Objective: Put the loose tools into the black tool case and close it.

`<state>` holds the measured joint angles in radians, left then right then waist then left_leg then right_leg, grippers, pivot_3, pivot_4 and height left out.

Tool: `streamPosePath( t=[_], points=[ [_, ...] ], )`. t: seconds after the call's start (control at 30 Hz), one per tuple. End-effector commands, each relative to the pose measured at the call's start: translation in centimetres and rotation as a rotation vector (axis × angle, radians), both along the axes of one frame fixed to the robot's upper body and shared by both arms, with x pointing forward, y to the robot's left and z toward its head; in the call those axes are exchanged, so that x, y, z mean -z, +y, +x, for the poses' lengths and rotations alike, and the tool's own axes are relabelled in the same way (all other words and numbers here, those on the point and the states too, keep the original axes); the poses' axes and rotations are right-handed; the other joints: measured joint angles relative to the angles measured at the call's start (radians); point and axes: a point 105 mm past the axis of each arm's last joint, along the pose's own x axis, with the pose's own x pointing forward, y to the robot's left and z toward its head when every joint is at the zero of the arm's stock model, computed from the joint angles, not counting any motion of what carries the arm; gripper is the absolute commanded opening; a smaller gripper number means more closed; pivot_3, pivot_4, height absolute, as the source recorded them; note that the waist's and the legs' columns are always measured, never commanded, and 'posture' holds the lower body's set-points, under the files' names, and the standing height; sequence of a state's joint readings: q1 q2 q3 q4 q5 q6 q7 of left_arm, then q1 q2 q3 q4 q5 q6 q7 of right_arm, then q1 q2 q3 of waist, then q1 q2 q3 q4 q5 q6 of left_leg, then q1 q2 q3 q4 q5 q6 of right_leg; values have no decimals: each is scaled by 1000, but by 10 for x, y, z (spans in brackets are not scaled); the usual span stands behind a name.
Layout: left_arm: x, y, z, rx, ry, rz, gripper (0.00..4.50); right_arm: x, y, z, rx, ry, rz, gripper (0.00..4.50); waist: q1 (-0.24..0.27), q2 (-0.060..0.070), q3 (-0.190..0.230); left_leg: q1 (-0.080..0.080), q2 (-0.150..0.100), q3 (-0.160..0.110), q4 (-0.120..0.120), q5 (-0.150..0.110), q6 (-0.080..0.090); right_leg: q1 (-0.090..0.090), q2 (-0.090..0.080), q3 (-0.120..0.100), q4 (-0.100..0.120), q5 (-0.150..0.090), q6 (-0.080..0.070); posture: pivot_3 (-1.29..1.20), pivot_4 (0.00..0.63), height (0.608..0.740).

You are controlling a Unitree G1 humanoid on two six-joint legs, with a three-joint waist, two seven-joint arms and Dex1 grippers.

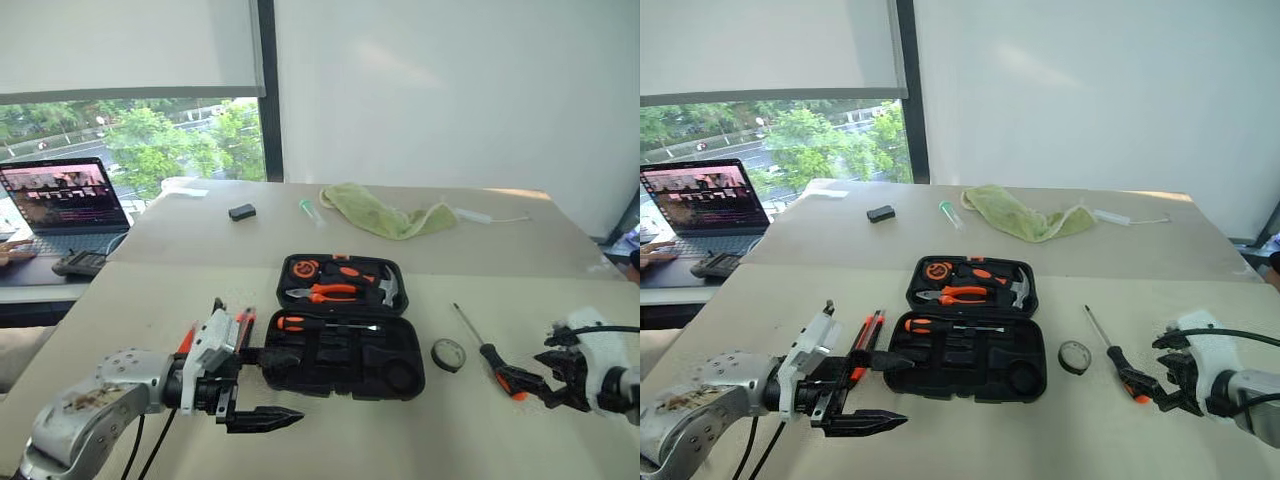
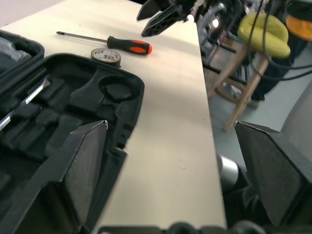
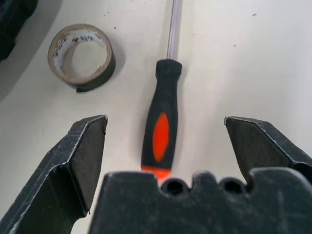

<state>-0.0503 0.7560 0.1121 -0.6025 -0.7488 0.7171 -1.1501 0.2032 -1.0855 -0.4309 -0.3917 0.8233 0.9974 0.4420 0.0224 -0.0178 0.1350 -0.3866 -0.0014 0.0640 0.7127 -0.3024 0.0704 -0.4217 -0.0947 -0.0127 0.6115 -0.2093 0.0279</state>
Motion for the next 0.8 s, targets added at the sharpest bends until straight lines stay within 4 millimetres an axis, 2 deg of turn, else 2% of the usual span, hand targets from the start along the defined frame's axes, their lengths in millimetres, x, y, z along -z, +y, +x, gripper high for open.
streamPosePath(
  t=[0.03, 0.07, 0.13, 0.17, 0.4, 0.43, 0.57, 0.6, 0.7, 0.8],
  points=[
    [-11, -3, -7, -21, -91, -19, 4327, 4, -2, 22, 33, 32, 25, 4500, -1, -1, 1, 1, 0, 1, 0, 0, 0, 1, 0, 1, 0, 0, 0, 0, 150, 740],
    [-11, -3, -7, -31, -94, -24, 4461, 8, -1, 24, 31, 51, 29, 3980, -4, -1, 1, 0, 0, 1, 0, 0, 0, 0, 0, 1, 0, 0, 0, 0, 150, 740],
    [-11, -3, -6, -42, -97, -24, 4461, 13, -2, 29, 27, 73, 18, 3443, -6, -1, 1, 0, 0, 1, 0, 0, 0, 0, 1, 1, 0, 1, 1, 0, 150, 740],
    [-11, -3, -6, -43, -99, -24, 4461, 15, -2, 30, 18, 77, 1, 3001, -7, -1, 1, 0, 0, 1, 0, 0, 0, 0, 1, 1, 0, 3, 5, 0, 150, 740],
    [-16, -5, -3, -57, -92, -43, 4461, 20, 1, 30, -35, 81, -55, 956, -8, -1, 1, -1, 0, 1, 0, 0, 0, -1, 1, 0, 0, 4, 7, 0, 150, 740],
    [-16, -5, -2, -58, -92, -43, 4461, 19, 1, 30, -38, 74, -61, 928, -8, -1, 1, -1, 0, 1, 0, 0, 0, -1, 1, 0, 0, 4, 7, 0, 150, 740],
    [-17, 1, 14, -185, -173, -41, 4461, -10, 12, 35, -115, -33, -70, 928, -10, 0, 2, -1, 0, 1, 0, 0, 0, -1, 1, 0, 0, 4, 7, 0, 150, 740],
    [-21, 2, 18, -207, -212, -98, 4461, -18, 19, 36, -163, -58, -84, 928, -10, 0, 2, -1, 0, 1, 0, 0, 0, -1, 1, 1, 0, 4, 7, 0, 150, 740],
    [-19, 13, 12, -165, -164, -135, 4461, -50, 68, 39, -421, -170, -86, 928, -17, 1, 3, 0, 0, 1, 0, 0, 0, -1, 1, 1, 0, 4, 7, 0, 150, 740],
    [-22, 22, 8, -153, -137, -175, 4461, -56, 102, 45, -627, -204, -155, 928, -27, 3, 5, 0, 1, 1, -1, 1, -2, -3, 2, 1, 1, 5, 7, 0, 150, 740]
  ],
)
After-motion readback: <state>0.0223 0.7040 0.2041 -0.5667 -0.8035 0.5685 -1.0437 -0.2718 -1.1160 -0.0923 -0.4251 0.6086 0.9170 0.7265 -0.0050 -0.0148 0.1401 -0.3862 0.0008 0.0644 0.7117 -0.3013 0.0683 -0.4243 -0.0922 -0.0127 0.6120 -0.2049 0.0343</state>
